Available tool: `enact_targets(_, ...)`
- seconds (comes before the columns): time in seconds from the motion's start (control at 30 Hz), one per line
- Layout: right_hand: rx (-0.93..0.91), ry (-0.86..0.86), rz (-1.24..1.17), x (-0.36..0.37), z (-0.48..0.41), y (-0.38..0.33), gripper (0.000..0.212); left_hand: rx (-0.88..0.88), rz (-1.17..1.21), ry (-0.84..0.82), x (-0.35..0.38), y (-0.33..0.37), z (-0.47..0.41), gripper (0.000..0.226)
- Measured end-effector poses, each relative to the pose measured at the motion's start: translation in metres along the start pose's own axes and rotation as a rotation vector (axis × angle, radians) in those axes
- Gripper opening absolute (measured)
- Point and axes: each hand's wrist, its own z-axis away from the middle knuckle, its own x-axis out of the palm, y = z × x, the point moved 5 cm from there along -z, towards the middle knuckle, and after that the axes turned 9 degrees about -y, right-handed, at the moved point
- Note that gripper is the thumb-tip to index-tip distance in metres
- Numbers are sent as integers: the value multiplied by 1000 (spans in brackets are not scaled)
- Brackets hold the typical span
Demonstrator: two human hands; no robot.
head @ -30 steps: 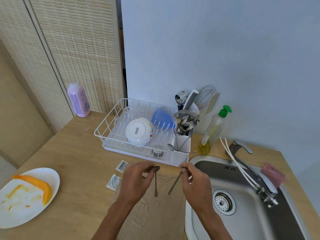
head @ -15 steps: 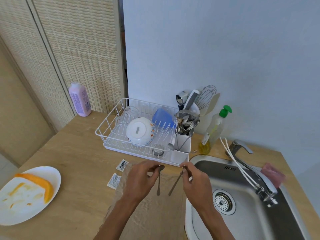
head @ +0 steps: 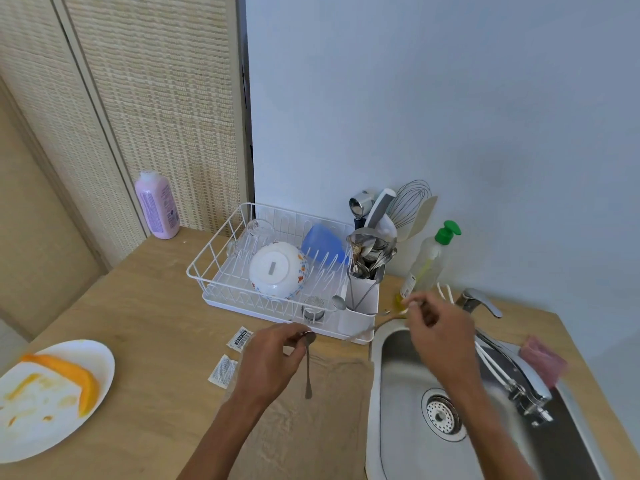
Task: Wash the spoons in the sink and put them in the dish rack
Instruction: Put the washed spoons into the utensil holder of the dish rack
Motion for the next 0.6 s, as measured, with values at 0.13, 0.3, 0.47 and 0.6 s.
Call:
enact_targets(0.13, 26, 161, -52, -32, -25, -5, 17, -9, 4, 13, -3, 0, -1, 14)
enact_targets(0.3, 82, 209, -54, -25, -48, 12, 15, -26, -8, 14, -5, 0, 0, 15)
enact_targets(0.47, 108, 142, 9, 3, -63, 31, 15, -37, -15, -9, -5, 1, -2, 15)
enact_targets(0.6, 110, 73, 9, 23, -68, 35, 16, -36, -17, -8, -4, 1, -2, 16)
